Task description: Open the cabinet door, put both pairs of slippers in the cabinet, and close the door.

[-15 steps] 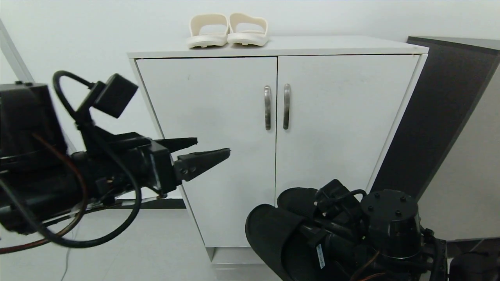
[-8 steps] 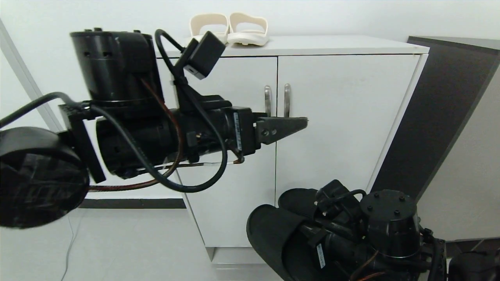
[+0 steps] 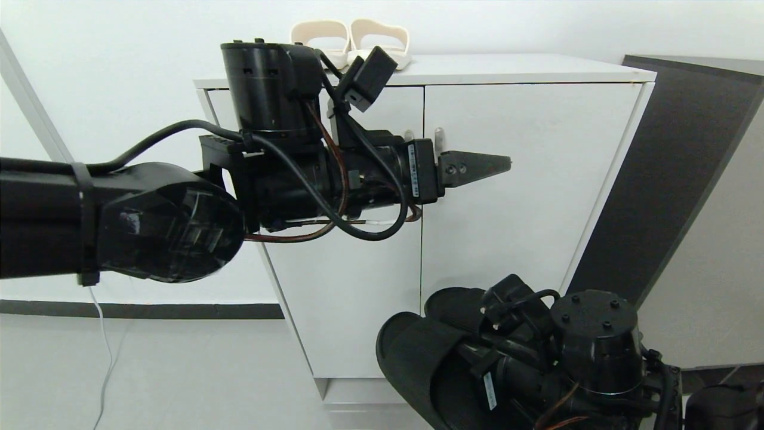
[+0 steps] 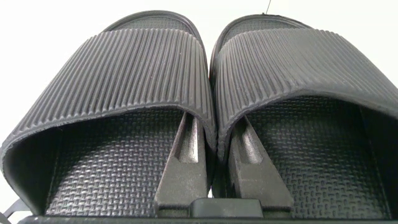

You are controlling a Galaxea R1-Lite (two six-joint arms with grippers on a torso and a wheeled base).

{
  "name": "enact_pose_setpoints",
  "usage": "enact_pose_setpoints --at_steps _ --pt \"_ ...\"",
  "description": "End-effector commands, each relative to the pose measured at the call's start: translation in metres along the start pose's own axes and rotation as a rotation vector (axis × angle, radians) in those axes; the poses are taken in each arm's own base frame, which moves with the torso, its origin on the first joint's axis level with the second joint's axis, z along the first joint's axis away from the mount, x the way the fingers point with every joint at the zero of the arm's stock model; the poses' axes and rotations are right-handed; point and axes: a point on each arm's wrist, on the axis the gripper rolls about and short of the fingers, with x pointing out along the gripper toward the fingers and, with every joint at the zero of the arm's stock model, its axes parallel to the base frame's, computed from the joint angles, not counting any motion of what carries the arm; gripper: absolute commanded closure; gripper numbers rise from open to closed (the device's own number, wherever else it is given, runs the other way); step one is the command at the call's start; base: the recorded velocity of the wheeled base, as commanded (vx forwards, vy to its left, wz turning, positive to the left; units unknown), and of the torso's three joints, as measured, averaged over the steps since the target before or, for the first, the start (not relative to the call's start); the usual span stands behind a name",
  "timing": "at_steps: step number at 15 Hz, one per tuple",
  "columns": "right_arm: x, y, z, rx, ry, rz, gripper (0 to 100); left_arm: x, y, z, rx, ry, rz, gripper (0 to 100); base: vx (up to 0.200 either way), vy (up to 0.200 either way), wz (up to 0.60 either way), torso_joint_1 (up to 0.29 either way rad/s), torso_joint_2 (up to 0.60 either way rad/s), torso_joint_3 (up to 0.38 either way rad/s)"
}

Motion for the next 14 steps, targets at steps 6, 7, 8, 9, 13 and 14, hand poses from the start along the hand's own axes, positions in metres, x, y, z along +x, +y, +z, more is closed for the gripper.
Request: enact_pose_setpoints --at_steps 6,7,8,9,13,14 --pt "0.0 0.0 0.0 -0.004 -0.004 -0.007 100 0.003 0.009 0.004 0.003 -0.057 0.152 0 0.0 0.0 0.0 0.0 0.0 0.0" --pt "0.0 0.0 0.0 -0.004 -0.002 -0.007 100 0.005 0.01 0.006 0.006 -0.067 0.17 0 0.0 0.0 0.0 0.0 0.0 0.0" --pt "0.0 0.0 0.0 -0.005 -0.002 -0.007 100 0.007 0.012 0.008 0.011 -0.077 0.188 0 0.0 0.0 0.0 0.0 0.0 0.0" --pt "0.001 0.0 0.0 -0.005 -0.002 -0.007 100 0.009 0.013 0.008 0.013 -0.081 0.197 0 0.0 0.0 0.0 0.0 0.0 0.0" --pt "0.001 0.0 0.0 -0.006 -0.001 -0.007 100 0.016 0.018 0.01 0.011 -0.069 0.215 0 0.0 0.0 0.0 0.0 0.0 0.0" --pt "0.001 0.0 0.0 -0.006 -0.001 -0.007 100 0.02 0.02 0.01 0.018 -0.069 0.232 0 0.0 0.0 0.0 0.0 0.0 0.0"
